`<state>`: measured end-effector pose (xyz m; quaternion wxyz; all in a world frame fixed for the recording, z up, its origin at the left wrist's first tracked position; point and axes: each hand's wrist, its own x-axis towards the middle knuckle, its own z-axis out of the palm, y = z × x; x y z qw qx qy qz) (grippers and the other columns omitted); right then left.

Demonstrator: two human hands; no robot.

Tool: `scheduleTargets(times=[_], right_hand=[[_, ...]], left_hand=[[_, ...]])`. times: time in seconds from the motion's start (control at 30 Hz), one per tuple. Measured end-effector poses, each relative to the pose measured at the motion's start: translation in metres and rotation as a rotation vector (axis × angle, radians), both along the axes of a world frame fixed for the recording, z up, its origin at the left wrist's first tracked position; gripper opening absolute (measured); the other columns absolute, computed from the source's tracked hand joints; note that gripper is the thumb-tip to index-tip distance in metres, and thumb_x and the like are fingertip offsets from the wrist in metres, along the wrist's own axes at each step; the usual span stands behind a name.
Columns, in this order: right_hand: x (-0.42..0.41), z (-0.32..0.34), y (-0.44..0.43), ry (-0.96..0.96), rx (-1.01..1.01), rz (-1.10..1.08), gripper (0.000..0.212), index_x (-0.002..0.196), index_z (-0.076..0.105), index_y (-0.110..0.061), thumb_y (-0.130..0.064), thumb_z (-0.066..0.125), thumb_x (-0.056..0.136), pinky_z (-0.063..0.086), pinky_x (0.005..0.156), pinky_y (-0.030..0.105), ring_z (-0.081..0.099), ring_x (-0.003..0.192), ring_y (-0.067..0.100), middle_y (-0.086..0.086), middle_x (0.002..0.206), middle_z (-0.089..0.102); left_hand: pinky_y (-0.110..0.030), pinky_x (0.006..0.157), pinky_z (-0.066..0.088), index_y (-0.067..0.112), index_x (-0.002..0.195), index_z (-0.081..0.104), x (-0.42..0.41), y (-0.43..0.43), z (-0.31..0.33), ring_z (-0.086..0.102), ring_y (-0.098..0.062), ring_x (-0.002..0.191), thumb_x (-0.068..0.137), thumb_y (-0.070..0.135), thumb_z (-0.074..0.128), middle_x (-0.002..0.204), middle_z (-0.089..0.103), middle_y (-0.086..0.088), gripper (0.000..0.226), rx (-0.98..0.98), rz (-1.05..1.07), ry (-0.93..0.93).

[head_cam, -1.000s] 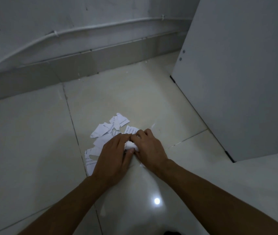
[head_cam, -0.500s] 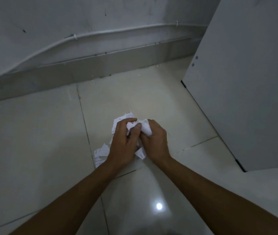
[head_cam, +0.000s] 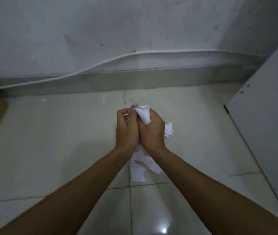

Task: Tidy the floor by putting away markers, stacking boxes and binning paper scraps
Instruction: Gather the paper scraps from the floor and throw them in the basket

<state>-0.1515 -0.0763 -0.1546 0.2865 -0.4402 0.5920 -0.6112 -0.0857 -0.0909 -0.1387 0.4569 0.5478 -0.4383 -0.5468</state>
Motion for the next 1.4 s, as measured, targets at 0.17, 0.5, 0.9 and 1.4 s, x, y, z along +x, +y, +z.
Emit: scheduleTargets(times=[0.17, 0.5, 0.9, 1.4], right_hand=[[0.067, 0.021, -0.029, -0.04, 0.026, 0.129, 0.01, 0.097, 0.072, -0.01, -0.018, 0.07, 0.091, 0.054, 0.07, 0.018, 0.07, 0.082, 0.01, 0.003, 0.089, 0.073], [0.258, 0.067, -0.031, -0.067, -0.033, 0.544, 0.007, 0.096, 0.071, -0.013, -0.018, 0.07, 0.091, 0.058, 0.073, 0.03, 0.069, 0.084, 0.013, 0.002, 0.089, 0.072], [0.46, 0.138, 0.047, -0.161, -0.113, 0.983, 0.01, 0.087, 0.071, -0.014, -0.024, 0.072, 0.089, 0.052, 0.064, 0.029, 0.068, 0.073, 0.011, -0.001, 0.079, 0.072], [0.616, 0.219, 0.248, -0.175, -0.239, 1.564, 0.014, 0.098, 0.072, -0.011, -0.023, 0.07, 0.09, 0.05, 0.062, 0.018, 0.067, 0.076, 0.008, -0.001, 0.087, 0.073]], left_hand=[[-0.023, 0.068, 0.053, 0.023, 0.109, 0.056, 0.065, -0.015, 0.031, 0.065, -0.003, 0.082, 0.101, 0.04, 0.044, 0.088, 0.067, 0.014, 0.022, 0.006, 0.218, 0.003], [-0.039, 0.08, 0.059, 0.028, 0.106, 0.058, 0.241, 0.013, 0.089, 0.068, -0.01, 0.09, 0.098, 0.046, 0.047, 0.096, 0.071, 0.009, 0.022, -0.012, 0.67, -0.031], [-0.036, 0.083, 0.057, 0.023, 0.1, 0.057, 0.416, 0.103, 0.15, 0.069, -0.011, 0.088, 0.095, 0.05, 0.05, 0.097, 0.073, 0.003, 0.028, -0.177, 1.231, -0.046], [-0.041, 0.084, 0.06, 0.02, 0.11, 0.06, 0.538, 0.313, 0.231, 0.071, -0.015, 0.089, 0.091, 0.034, 0.058, 0.099, 0.073, 0.0, 0.023, -0.358, 1.823, -0.05]])
